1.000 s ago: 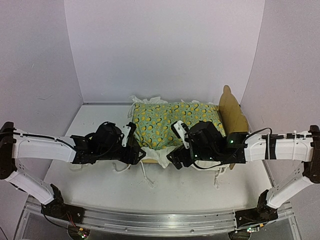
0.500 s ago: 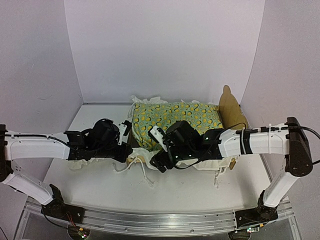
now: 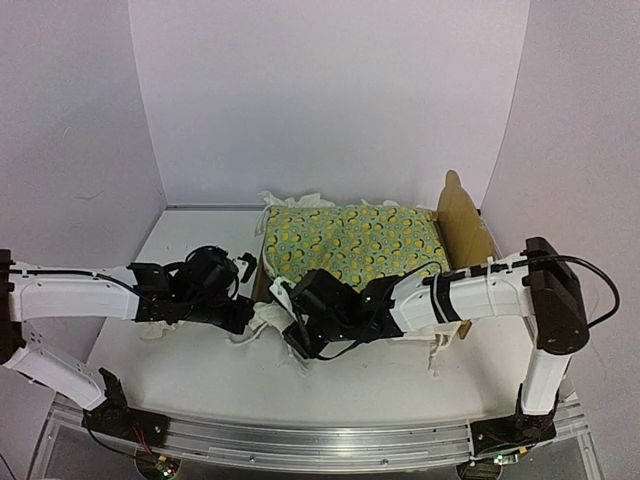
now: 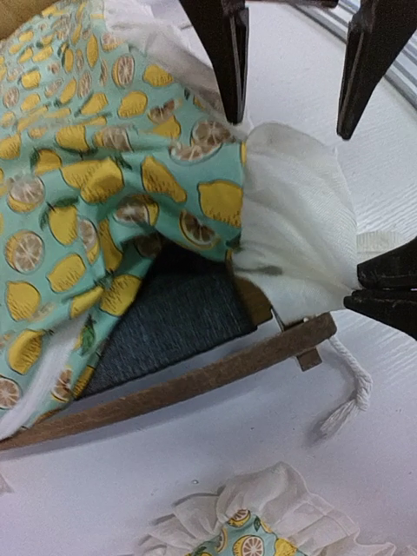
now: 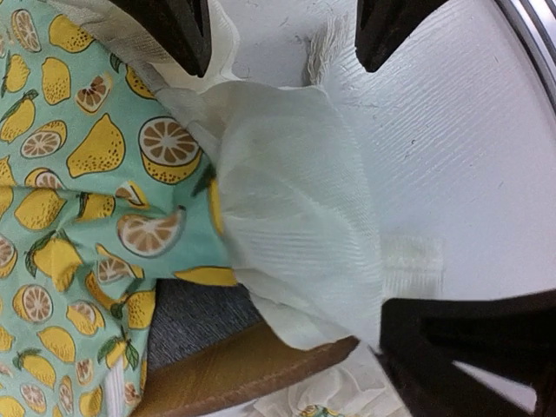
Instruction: Set up the pet bed
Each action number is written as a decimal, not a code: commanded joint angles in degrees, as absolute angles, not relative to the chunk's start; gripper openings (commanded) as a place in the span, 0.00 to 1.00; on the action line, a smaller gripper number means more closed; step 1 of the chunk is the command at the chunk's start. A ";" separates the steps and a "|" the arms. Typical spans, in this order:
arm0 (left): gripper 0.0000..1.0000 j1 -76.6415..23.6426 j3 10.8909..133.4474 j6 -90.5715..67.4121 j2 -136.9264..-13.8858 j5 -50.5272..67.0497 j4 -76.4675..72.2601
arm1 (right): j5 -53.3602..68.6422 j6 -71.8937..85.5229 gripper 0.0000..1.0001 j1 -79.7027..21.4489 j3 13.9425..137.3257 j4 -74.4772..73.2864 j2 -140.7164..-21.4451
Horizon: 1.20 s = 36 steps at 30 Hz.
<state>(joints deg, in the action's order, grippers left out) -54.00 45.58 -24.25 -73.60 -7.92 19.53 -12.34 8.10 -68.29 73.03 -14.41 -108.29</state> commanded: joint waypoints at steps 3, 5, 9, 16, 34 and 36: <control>0.00 -53.18 44.28 -29.67 -81.14 -17.40 22.53 | -8.62 19.48 0.55 -68.12 70.21 -11.53 -105.49; 0.00 -53.17 44.03 -30.41 -83.35 -18.62 21.81 | -7.42 19.99 0.58 -68.12 67.92 -12.30 -101.33; 0.00 -53.09 43.22 -31.01 -83.60 -22.03 20.97 | -16.40 17.41 0.68 -68.14 61.78 -18.66 -91.51; 0.00 -52.83 43.99 -29.99 -78.96 -19.78 18.68 | -27.78 8.44 0.63 -68.04 58.76 -15.51 -92.09; 0.00 -50.97 44.14 -31.93 -80.23 -22.60 18.37 | -47.04 -2.93 0.00 -70.35 62.59 -13.97 -101.78; 0.00 -50.53 43.87 -31.71 -80.24 -22.63 18.26 | -36.73 -0.72 0.00 -70.02 58.71 -17.32 -96.78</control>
<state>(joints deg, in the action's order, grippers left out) -52.12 44.16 -31.55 -80.62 -19.22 17.32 -45.45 -2.83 -70.06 62.85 -11.81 -105.67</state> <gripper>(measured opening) 0.005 0.019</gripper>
